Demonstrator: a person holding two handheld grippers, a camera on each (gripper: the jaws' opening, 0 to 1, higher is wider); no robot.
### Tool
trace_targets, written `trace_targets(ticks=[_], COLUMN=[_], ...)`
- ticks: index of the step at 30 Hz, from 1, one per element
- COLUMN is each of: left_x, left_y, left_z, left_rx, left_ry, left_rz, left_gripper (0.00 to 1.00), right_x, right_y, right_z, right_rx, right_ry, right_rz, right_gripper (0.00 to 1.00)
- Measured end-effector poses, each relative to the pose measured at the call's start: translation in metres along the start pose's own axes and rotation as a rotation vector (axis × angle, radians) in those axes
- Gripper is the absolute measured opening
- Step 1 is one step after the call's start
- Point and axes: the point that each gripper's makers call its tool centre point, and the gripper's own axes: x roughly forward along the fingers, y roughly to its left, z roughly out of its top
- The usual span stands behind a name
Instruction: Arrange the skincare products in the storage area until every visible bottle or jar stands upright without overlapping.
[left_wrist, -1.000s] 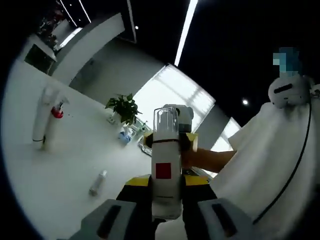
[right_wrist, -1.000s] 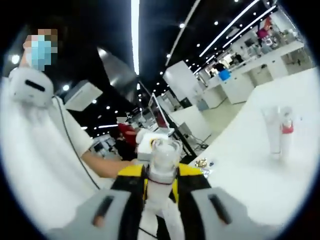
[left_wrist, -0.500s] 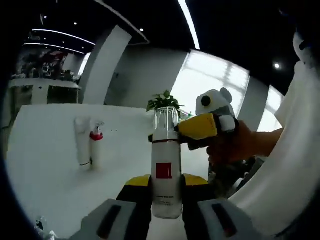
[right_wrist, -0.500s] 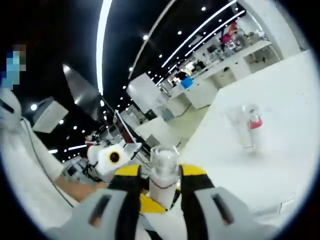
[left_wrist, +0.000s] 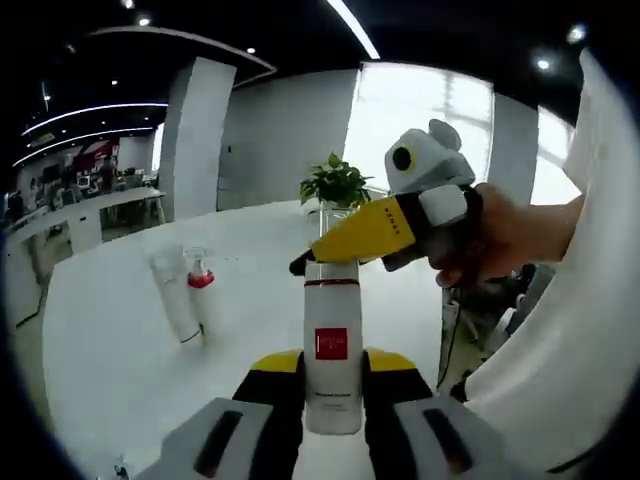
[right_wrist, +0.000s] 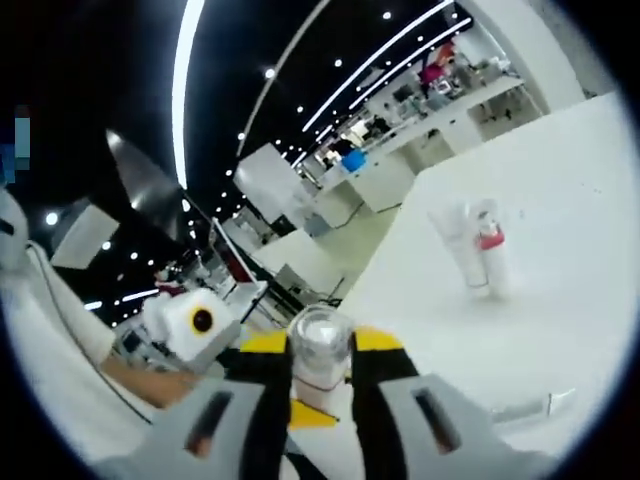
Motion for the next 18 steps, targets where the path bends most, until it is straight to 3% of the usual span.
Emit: trace_targets(ticks=[4, 6, 9, 11, 12, 13, 16, 18], left_x=[-0.005, -0.009, -0.012, -0.014, -0.015, -0.018, -0.023, -0.025], left_y=[-0.011, -0.02, -0.025, -0.031, -0.032, -0.041, -0.054, -0.058], left_z=[0.005, 0.005, 0.005, 0.006, 0.006, 0.008, 0.011, 0.011], left_rx=[-0.026, -0.019, -0.011, -0.015, -0.016, -0.002, -0.01, -0.014], left_ry=[-0.057, -0.06, -0.061, -0.062, -0.064, -0.072, -0.085, -0.088], left_rz=[-0.092, -0.157, -0.196, -0.247, -0.256, -0.31, -0.39, -0.411], left_gripper=[0.22, 0.24, 0.28, 0.3, 0.3, 0.29, 0.28, 0.29], right_x=[-0.001, -0.001, -0.001, -0.003, -0.004, -0.005, -0.01, -0.013], right_y=[0.017, 0.029, 0.038, 0.053, 0.058, 0.064, 0.078, 0.085], right_z=[0.002, -0.004, -0.013, -0.02, -0.02, -0.021, -0.022, -0.024], right_rx=[-0.097, -0.143, -0.237, -0.339, -0.365, -0.391, -0.415, -0.423], right_ry=[0.032, 0.079, 0.15, 0.204, 0.208, 0.212, 0.243, 0.256], right_rz=[0.084, 0.153, 0.202, 0.276, 0.305, 0.334, 0.425, 0.475], right_gripper=[0.2, 0.2, 0.19, 0.19, 0.19, 0.19, 0.19, 0.19])
